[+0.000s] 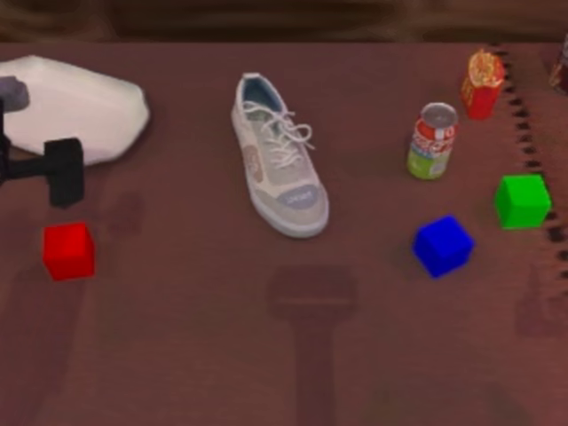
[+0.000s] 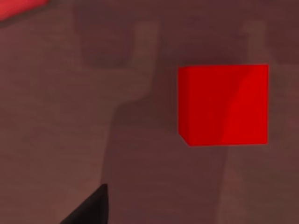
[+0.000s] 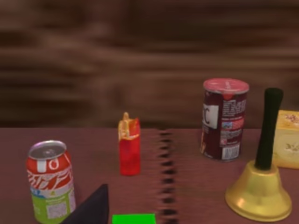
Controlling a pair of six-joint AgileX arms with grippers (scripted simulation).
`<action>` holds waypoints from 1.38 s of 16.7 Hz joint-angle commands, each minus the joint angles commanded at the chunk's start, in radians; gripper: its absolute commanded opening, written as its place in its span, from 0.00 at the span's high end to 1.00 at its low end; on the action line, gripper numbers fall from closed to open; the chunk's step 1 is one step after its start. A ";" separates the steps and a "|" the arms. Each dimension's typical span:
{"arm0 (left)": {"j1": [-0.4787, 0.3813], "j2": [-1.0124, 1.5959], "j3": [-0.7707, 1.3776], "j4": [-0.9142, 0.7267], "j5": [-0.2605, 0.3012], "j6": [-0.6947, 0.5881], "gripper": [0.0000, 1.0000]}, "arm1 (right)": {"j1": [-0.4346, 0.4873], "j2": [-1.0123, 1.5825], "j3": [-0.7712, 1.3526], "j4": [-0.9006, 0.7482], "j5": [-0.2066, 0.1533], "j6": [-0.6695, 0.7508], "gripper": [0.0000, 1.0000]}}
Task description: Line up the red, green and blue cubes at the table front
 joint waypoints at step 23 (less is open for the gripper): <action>-0.011 0.542 0.152 0.097 0.003 -0.045 0.00 | 0.000 0.000 0.000 0.000 0.000 0.000 0.00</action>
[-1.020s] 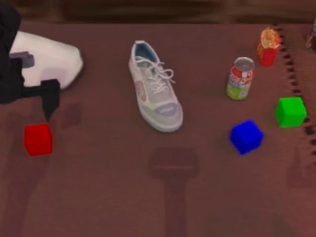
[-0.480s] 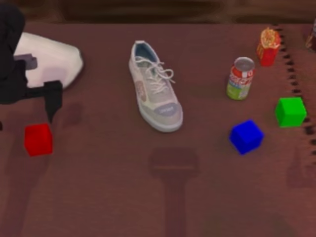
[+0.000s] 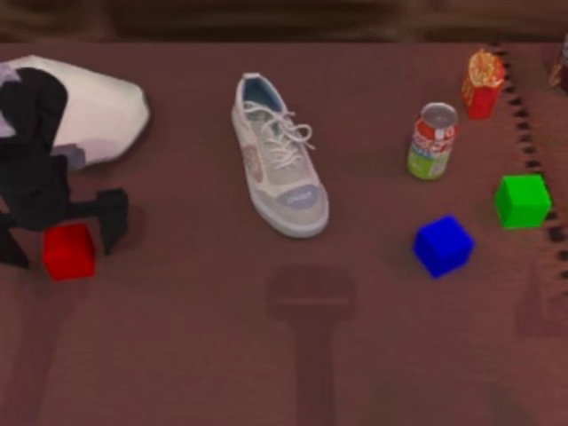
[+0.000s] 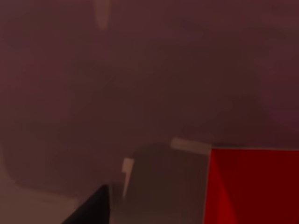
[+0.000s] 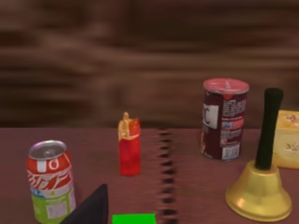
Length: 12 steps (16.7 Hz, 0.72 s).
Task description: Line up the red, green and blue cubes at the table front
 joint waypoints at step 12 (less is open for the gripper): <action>0.000 0.009 -0.009 0.014 0.000 0.000 0.53 | 0.000 0.000 0.000 0.000 0.000 0.000 0.00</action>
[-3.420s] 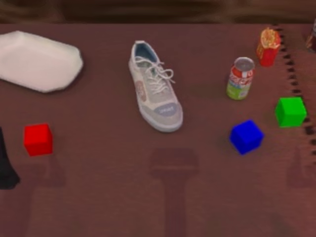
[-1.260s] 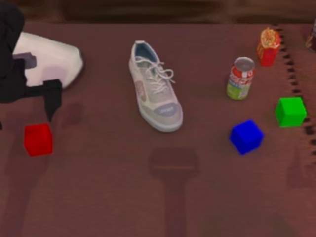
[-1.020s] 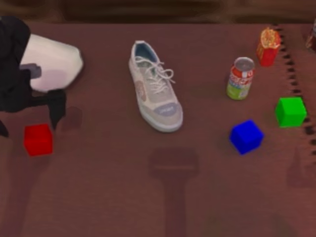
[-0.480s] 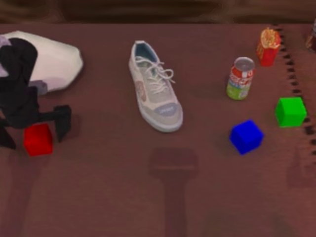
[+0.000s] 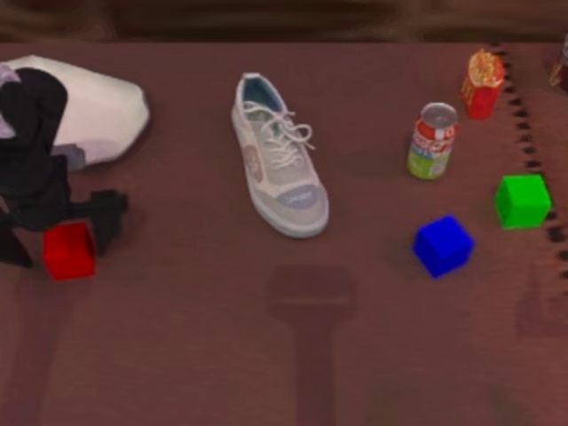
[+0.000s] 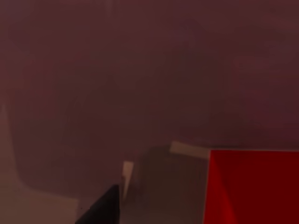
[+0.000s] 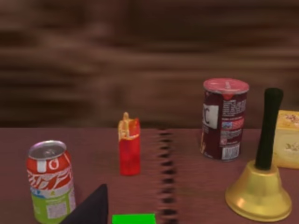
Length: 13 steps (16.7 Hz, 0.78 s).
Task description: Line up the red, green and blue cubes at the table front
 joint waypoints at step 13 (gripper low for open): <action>0.000 0.000 0.000 0.000 0.000 0.000 1.00 | 0.000 0.000 0.000 0.000 0.000 0.000 0.00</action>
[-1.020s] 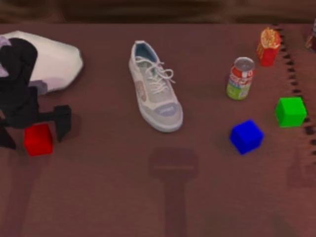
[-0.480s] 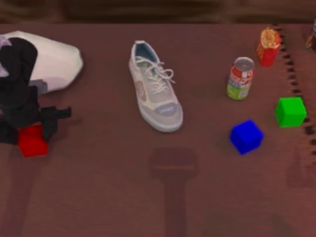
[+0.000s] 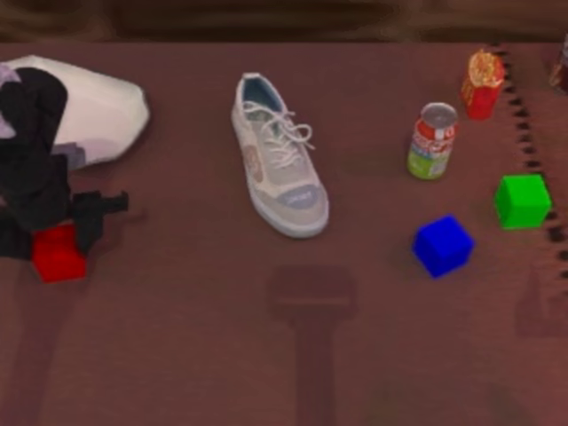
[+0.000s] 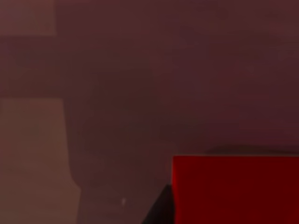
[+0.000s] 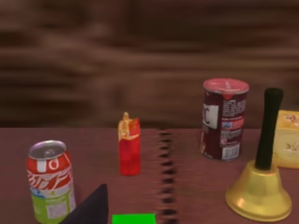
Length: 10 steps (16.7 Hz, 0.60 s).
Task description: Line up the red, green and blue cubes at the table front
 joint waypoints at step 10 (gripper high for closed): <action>0.020 -0.130 0.132 -0.243 -0.007 0.000 1.00 | 0.000 0.000 0.000 0.000 0.000 0.000 0.00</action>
